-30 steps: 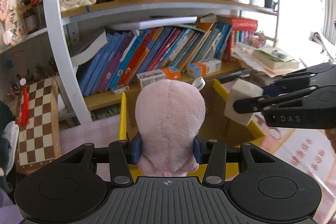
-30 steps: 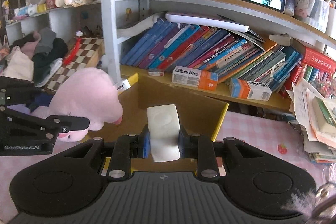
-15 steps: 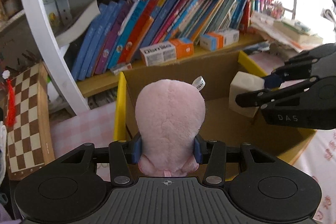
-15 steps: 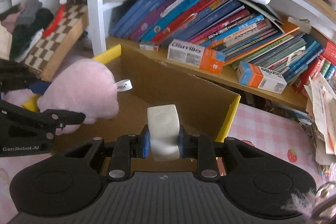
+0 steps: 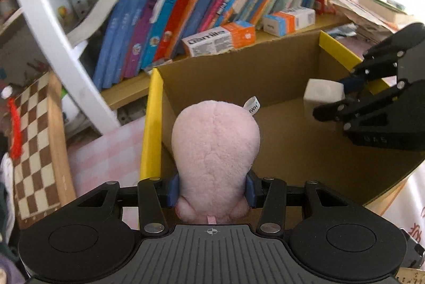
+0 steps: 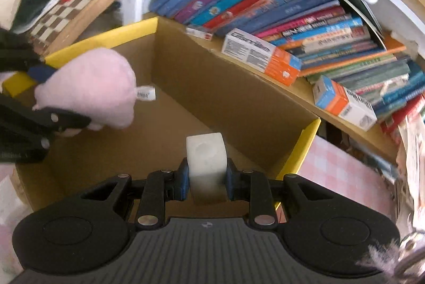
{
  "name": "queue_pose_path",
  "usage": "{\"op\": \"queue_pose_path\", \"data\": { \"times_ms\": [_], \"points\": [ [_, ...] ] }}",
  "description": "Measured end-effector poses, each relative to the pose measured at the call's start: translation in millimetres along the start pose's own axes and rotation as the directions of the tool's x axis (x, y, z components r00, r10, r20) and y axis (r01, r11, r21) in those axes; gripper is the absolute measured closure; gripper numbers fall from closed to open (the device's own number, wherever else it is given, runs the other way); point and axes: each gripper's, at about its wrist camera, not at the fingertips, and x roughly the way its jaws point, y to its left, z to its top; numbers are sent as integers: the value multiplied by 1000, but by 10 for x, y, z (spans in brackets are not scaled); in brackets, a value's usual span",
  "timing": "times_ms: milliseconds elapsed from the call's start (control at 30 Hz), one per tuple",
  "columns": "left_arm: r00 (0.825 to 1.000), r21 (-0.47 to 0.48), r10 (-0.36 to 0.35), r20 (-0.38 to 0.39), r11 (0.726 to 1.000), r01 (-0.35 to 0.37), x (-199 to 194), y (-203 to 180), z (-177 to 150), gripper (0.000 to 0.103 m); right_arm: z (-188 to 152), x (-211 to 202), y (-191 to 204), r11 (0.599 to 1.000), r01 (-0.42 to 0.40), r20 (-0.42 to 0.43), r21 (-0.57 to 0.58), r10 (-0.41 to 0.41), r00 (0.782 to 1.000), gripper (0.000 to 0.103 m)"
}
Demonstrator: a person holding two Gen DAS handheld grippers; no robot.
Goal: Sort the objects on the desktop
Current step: 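Open both tools to drop the pig and cube into the yellow box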
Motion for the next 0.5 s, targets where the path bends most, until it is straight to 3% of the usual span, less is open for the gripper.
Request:
{"op": "queue_pose_path", "data": {
  "times_ms": [167,367,500],
  "points": [
    [1000,-80,17,-7,997,-17,-113,18,-73,57,-79,26,86,988,26,21,-151,-23,1000,79],
    [999,-166,40,-11,985,-41,-262,7,-199,58,17,98,-22,991,3,36,-131,2,999,79],
    [999,-213,45,-20,976,-48,-339,-15,-260,57,43,132,-31,984,-28,57,-177,39,998,79]
  ]
}}
